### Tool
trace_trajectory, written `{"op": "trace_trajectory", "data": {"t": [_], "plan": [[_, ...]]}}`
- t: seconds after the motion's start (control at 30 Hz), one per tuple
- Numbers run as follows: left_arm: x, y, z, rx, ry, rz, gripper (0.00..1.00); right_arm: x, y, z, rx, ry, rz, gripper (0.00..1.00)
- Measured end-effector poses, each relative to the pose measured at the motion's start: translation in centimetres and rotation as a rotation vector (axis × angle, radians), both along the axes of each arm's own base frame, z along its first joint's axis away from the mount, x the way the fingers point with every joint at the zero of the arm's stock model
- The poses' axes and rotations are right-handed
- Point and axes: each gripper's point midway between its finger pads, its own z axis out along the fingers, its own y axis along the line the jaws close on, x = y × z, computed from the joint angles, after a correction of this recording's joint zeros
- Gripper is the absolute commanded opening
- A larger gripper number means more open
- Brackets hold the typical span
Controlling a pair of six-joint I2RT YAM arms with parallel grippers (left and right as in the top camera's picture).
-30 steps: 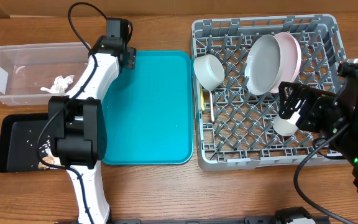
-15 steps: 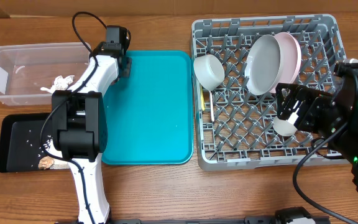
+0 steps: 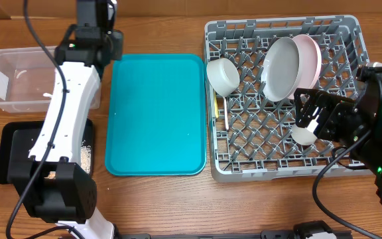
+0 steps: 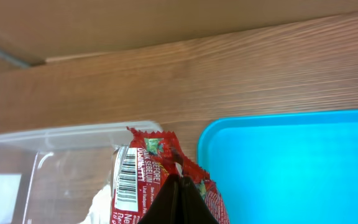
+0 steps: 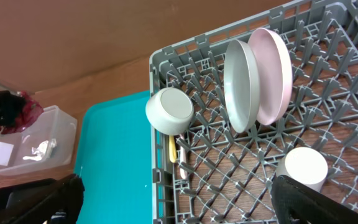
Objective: Sort waste into correct bins and load items into the dishwasher rack
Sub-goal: 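Drop the red wrapper into the clear plastic bin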
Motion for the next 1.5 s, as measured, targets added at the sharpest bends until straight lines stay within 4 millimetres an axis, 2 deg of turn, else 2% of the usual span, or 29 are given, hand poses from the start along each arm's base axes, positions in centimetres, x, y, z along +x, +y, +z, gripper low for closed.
{"op": "trace_trajectory", "data": {"t": [0.07, 0.1, 0.13, 0.17, 0.2, 0.27, 0.33, 0.43, 0.5, 0.57, 0.67, 0.7, 0.73, 0.8, 0.87, 0.93, 0.97, 1.07, 1.23, 1.4, 1.5], "plan": [[-0.2, 2.3, -1.3, -0.008, 0.034, 0.058, 0.05, 0.0, 0.1, 0.0, 0.003, -0.001, 0.003, 1.00], [-0.2, 4.4, -2.8, -0.018, 0.063, 0.111, 0.09, 0.0, 0.1, 0.0, 0.005, 0.000, 0.006, 1.00], [-0.2, 5.5, -3.8, -0.024, 0.082, 0.141, 0.16, -0.1, 0.2, 0.0, 0.008, 0.003, 0.012, 1.00], [-0.2, 7.2, -5.6, -0.035, 0.116, 0.187, 0.47, -0.2, 0.4, -0.1, 0.013, 0.009, 0.020, 1.00], [-0.4, 8.5, -7.1, -0.048, 0.144, 0.223, 1.00, -0.4, 0.5, -0.3, 0.015, 0.021, 0.025, 1.00], [-0.5, 9.4, -8.9, -0.067, 0.177, 0.241, 1.00, -0.6, 0.5, -0.6, 0.016, 0.034, 0.026, 1.00], [-0.6, 8.7, -9.4, -0.103, 0.192, 0.230, 1.00, -0.6, 0.5, -0.6, 0.018, 0.034, 0.029, 1.00], [-1.0, 7.3, -9.1, -0.165, 0.218, 0.206, 1.00, -0.6, 0.6, -0.6, 0.020, 0.034, 0.032, 1.00], [-1.6, 5.9, -7.8, -0.213, 0.229, 0.175, 1.00, -0.7, 0.8, -0.6, 0.027, 0.036, 0.043, 1.00], [-2.4, 4.3, -4.5, -0.249, 0.207, 0.134, 1.00, -0.7, 1.1, -0.5, 0.030, 0.033, 0.063, 1.00], [-4.8, 1.8, 3.5, -0.292, 0.100, 0.054, 1.00, -0.5, 1.8, 0.1, 0.022, -0.001, 0.123, 1.00], [-6.3, 0.8, 6.9, -0.308, 0.044, 0.019, 1.00, -0.3, 2.3, 0.8, 0.018, -0.038, 0.161, 1.00], [-9.2, -0.5, 10.8, -0.331, -0.014, -0.028, 1.00, -0.2, 2.7, 1.1, 0.016, -0.058, 0.186, 1.00], [-14.3, -2.4, 15.4, -0.355, -0.083, -0.094, 1.00, 0.1, 3.0, 1.9, 0.013, -0.101, 0.210, 1.00], [-18.7, -3.8, 17.4, -0.368, -0.100, -0.140, 1.00, 0.1, 3.2, 2.3, 0.011, -0.120, 0.228, 1.00], [-22.2, -4.9, 19.2, -0.379, -0.140, -0.188, 1.00, 0.1, 3.3, 2.4, 0.012, -0.123, 0.237, 1.00], [-23.3, -5.0, 19.6, -0.382, -0.152, -0.195, 1.00, 0.0, 3.4, 2.4, 0.012, -0.123, 0.242, 1.00], [-24.0, -5.1, 19.5, -0.387, -0.143, -0.199, 1.00, -0.1, 3.6, 2.4, 0.019, -0.123, 0.256, 1.00], [-23.7, -5.1, 19.2, -0.389, -0.130, -0.197, 1.00, -0.1, 3.8, 2.4, 0.023, -0.123, 0.265, 1.00], [-23.0, -5.1, 18.6, -0.391, -0.109, -0.193, 1.00, -1.2, 4.1, 0.8, 0.037, -0.037, 0.285, 1.00], [-22.4, -5.1, 18.1, -0.392, -0.086, -0.188, 1.00, -0.7, 4.1, 1.4, 0.009, -0.082, 0.299, 1.00]]}}
